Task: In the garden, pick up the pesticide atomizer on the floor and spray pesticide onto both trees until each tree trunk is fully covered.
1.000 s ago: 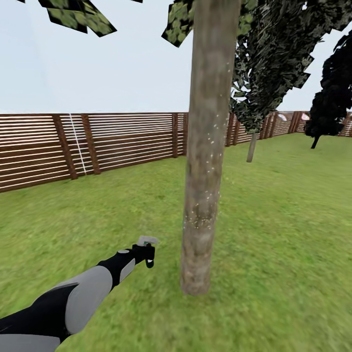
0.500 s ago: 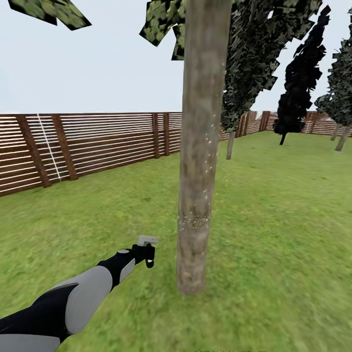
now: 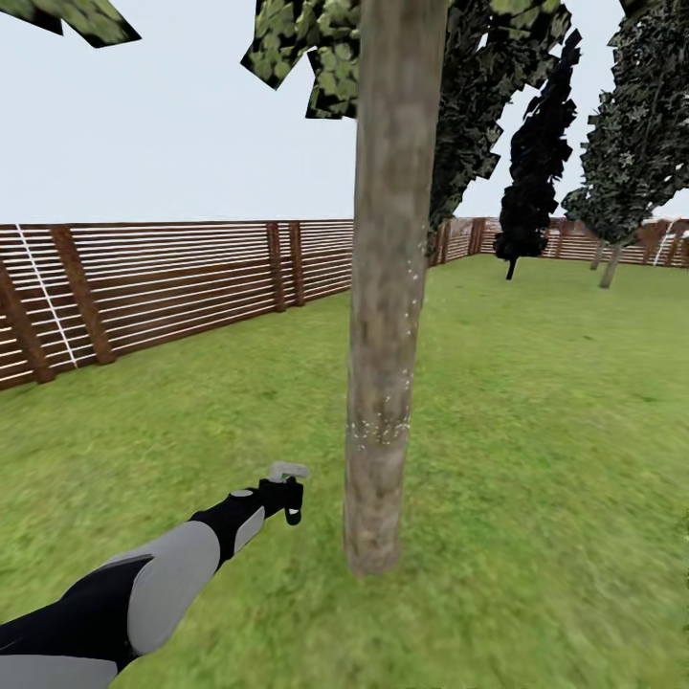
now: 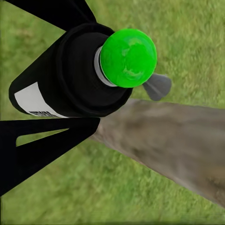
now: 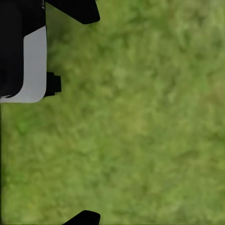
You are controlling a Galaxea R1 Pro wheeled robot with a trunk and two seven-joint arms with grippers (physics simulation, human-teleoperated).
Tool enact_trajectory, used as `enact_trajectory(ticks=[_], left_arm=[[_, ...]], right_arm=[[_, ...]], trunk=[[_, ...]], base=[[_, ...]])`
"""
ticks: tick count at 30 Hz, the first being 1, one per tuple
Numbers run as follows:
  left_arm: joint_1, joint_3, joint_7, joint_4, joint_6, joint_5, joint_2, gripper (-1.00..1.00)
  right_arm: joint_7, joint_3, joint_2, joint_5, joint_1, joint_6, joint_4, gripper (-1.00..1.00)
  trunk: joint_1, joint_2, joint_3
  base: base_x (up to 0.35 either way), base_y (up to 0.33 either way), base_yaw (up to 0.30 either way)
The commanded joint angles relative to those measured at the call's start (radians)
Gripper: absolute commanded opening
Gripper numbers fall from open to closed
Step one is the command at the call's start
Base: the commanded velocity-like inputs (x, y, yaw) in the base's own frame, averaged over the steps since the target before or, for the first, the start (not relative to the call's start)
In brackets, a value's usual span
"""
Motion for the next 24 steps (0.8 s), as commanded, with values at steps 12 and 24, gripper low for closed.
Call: enact_trajectory(ticks=[12,24], left_arm=[[0.02,-0.007,0.043,-0.421,0.42,-0.001,-0.068,-1.0],[-0.189,-0.012,0.043,-0.624,0.837,0.126,-0.068,-1.0]], right_arm=[[-0.005,0.004,-0.007,0.006,-0.002,-0.068,0.004,1.0],[-0.004,0.003,-0.001,0.008,-0.002,-0.073,-0.002,1.0]], trunk=[[0.0,-0.002,-0.001],[0.0,-0.002,-0.001]], base=[[0.0,0.028,-0.02],[0.0,0.0,0.0]])
